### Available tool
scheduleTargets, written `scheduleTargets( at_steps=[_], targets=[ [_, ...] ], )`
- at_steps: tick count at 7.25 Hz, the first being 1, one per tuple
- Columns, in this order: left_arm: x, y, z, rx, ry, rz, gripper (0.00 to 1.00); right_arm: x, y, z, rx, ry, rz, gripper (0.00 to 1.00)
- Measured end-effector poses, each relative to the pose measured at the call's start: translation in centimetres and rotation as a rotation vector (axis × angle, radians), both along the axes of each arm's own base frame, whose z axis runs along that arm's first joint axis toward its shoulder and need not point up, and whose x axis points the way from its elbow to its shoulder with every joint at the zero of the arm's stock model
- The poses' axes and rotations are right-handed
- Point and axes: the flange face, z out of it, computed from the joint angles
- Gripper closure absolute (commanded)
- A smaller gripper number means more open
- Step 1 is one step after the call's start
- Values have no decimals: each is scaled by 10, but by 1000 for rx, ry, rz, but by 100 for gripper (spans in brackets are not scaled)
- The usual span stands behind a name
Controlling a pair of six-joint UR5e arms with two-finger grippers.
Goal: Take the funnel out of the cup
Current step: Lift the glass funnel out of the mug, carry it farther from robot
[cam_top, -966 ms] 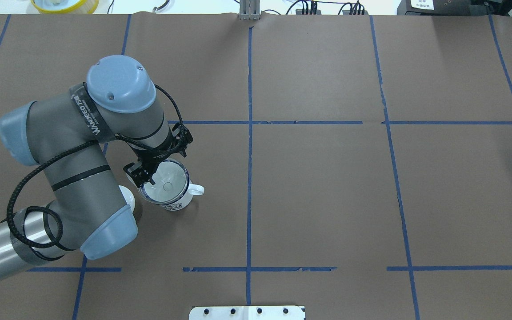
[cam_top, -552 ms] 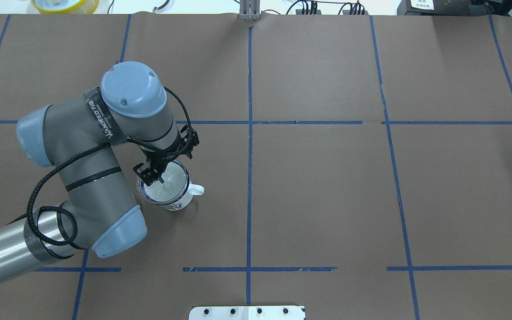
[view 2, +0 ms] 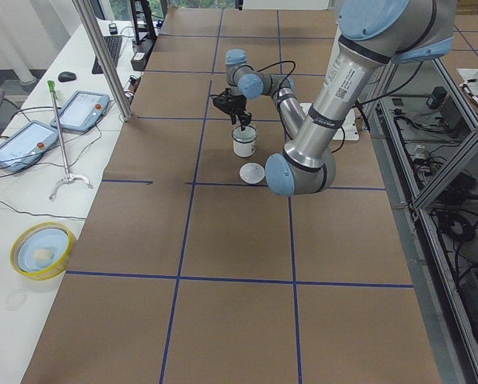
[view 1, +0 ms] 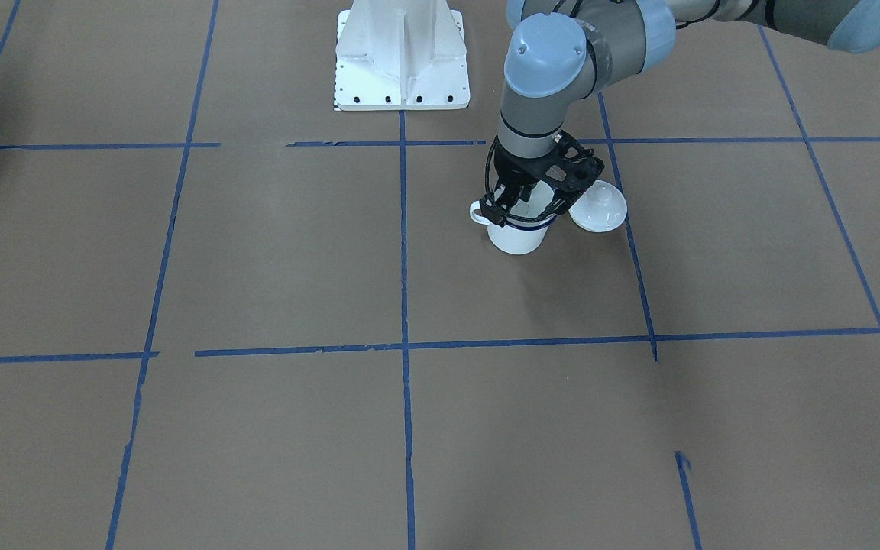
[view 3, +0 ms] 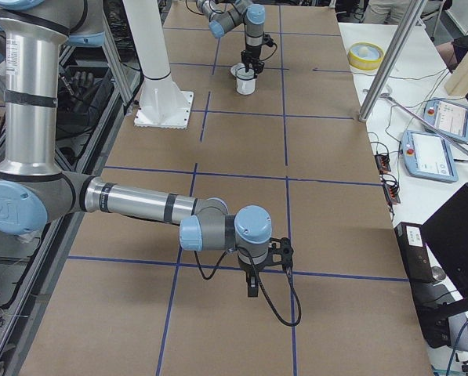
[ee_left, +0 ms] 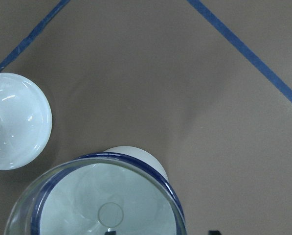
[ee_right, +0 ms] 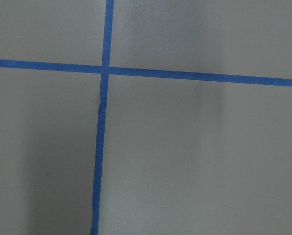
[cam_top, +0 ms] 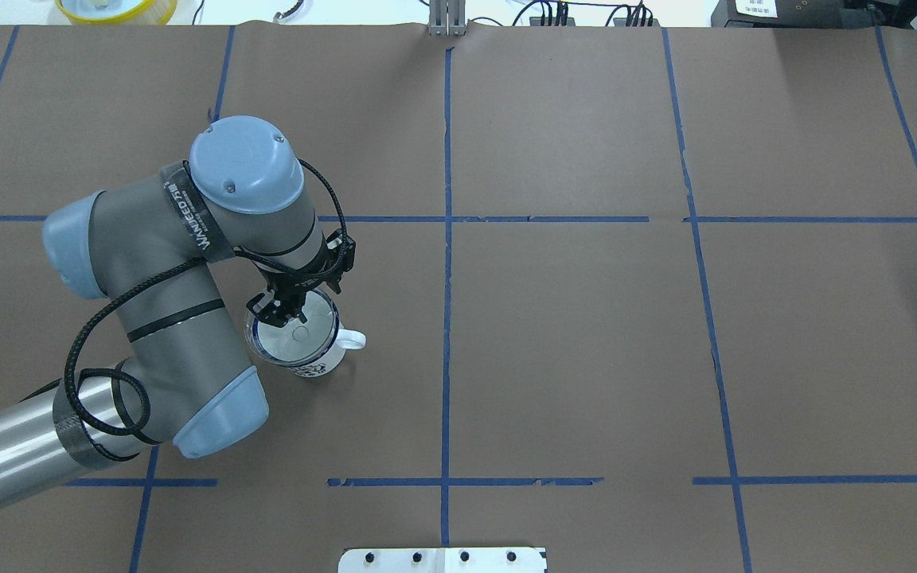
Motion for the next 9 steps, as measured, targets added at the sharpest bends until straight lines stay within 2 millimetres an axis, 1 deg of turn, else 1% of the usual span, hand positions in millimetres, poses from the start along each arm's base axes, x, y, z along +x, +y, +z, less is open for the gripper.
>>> scheduleTargets(
  at_steps=[1,2,3,4,6,7,9],
  targets=[
    [2,-1,0,2,8,-2,100,0,0,0,0,0,0,0],
    [2,-1,-5,8,18,-4,100,0,0,0,0,-1,0,0],
    [1,-1,-15,16,25,-5,100,0,0,0,0,-1,0,0],
    [-8,1,-29,23,11,-9,100,0,0,0,0,0,0,0],
    [-36,8,-58,47,-75,-45,100,0,0,0,0,-1,0,0],
    [-51,8,-73,59,-88,-66,100,0,0,0,0,-1,0,0],
    [-89,-14,-106,110,-62,-116,100,0,0,0,0,-1,0,0]
  ],
)
